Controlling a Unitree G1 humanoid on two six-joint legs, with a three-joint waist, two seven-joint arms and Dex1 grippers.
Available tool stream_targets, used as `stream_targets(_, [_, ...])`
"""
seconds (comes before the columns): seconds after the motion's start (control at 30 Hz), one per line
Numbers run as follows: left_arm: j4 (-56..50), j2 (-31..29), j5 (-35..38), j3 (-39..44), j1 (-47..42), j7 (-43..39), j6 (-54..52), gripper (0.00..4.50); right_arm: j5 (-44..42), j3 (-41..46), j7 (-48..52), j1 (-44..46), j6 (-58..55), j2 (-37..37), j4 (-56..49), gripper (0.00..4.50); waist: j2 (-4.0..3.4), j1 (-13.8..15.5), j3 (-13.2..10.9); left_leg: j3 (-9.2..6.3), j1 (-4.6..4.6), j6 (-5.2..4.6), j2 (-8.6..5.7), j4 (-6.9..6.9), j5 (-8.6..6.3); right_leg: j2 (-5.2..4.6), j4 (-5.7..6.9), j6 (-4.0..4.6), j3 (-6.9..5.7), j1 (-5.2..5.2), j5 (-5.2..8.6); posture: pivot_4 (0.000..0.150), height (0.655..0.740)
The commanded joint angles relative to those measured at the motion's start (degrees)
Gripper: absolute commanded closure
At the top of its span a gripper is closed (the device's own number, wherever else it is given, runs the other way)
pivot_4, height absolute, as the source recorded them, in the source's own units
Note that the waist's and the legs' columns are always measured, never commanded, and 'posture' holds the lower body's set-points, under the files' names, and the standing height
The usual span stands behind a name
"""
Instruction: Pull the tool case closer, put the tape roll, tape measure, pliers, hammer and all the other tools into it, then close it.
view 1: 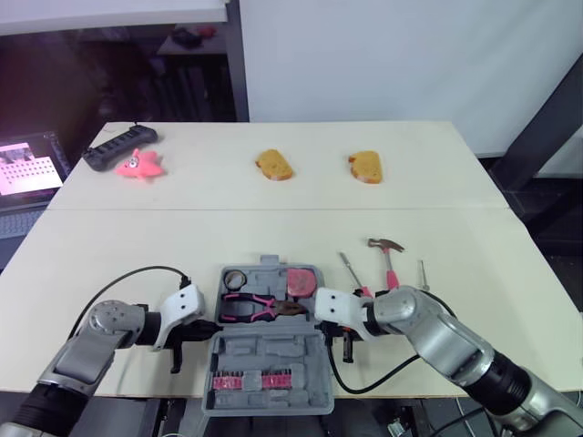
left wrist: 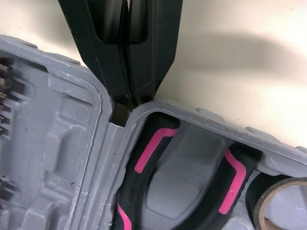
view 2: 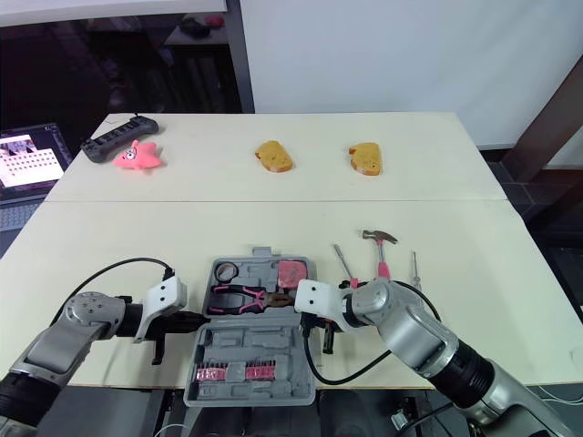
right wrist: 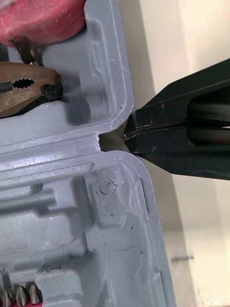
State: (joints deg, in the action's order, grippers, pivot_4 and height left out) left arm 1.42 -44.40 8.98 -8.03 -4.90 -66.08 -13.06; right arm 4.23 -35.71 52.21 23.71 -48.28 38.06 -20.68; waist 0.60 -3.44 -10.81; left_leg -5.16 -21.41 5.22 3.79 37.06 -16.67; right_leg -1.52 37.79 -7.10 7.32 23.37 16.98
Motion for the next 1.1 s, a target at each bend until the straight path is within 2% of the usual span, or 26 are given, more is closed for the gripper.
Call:
stream_targets(0.03, [1.9,1.5,-1.1,-0.7,-3.5,1.2,1.9,4.48,0.2,0.6,-1.1,3.9,1.3,-3.4,1.1,4.50,0.00,0.0,0.0,0.00,0.01,0.00,0.00,0.00,0.00,0.01,0.01,0.00,0.00,0.00,-0.01,0.150,0.7400])
stream_targets(0.43, [16.4,6.8,-5.2,-2.6,-17.1,0.7,7.5,4.48,2.0,1.6,-2.8,8.5,3.0,-6.6,9.1,4.50,-0.02,1.0,0.0,0.00,-0.04,0.03,-0.01,0.00,0.02,0.00,0.01,-0.16,-0.01,0.03,-0.10,0.150,0.7400])
stream_targets(0.93, [15.1,8.9,-5.4,-2.8,-15.9,0.2,6.9,4.48,2.0,1.8,-2.9,6.2,0.7,-5.9,6.4,4.50,-0.02,1.1,0.0,0.00,-0.05,0.04,-0.02,-0.01,0.02,-0.01,0.01,-0.17,-0.01,0.01,-0.09,0.150,0.7400])
stream_targets(1.1, [11.1,9.2,-4.2,-3.4,-14.0,-1.3,4.6,4.48,1.4,1.7,-2.3,5.0,-0.8,-5.2,4.2,4.50,-0.02,1.1,0.0,-0.01,-0.06,0.04,-0.02,-0.02,0.02,-0.01,0.01,-0.17,-0.01,0.01,-0.09,0.150,0.7400])
